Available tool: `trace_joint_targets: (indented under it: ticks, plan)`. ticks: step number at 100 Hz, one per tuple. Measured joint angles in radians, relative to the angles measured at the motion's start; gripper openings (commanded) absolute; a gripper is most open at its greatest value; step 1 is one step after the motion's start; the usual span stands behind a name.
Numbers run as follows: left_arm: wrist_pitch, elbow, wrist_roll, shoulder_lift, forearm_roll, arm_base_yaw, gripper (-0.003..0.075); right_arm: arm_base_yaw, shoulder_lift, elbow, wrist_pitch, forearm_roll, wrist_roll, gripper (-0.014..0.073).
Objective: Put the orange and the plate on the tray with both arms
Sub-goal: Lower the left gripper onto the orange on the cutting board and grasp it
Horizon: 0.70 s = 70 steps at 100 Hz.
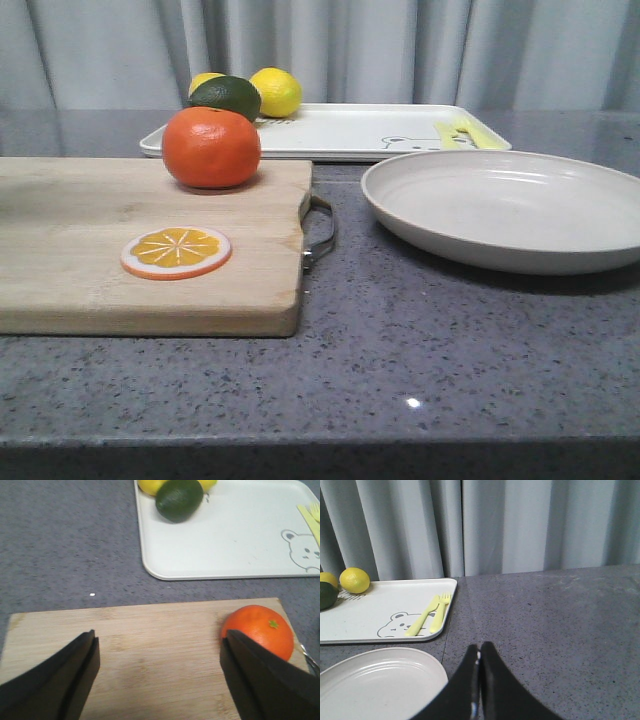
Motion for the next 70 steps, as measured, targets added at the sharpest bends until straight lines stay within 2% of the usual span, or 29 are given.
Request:
trace_joint_targets:
  ticks: [10, 18, 23, 47, 70]
  plan:
    - [0.047, -0.09, 0.0, 0.116, -0.007, -0.052, 0.0562, 0.0, 0.0, 0.0, 0.003, 0.0, 0.0, -0.0057]
    - [0.094, -0.164, 0.0, 0.197, -0.009, -0.089, 0.0652, 0.0, 0.0, 0.0, 0.006, 0.0, 0.0, -0.0057]
    - [0.133, -0.219, 0.0, 0.247, -0.009, -0.106, 0.068, 0.0, 0.0, 0.0, 0.006, 0.0, 0.0, -0.0057]
    - [0.299, -0.425, 0.0, 0.458, -0.025, -0.155, 0.068, 0.0, 0.0, 0.0, 0.006, 0.0, 0.0, -0.0057]
    - [0.379, -0.541, 0.0, 0.575, -0.08, -0.17, 0.0658, 0.0, 0.0, 0.0, 0.011, 0.0, 0.0, -0.0057]
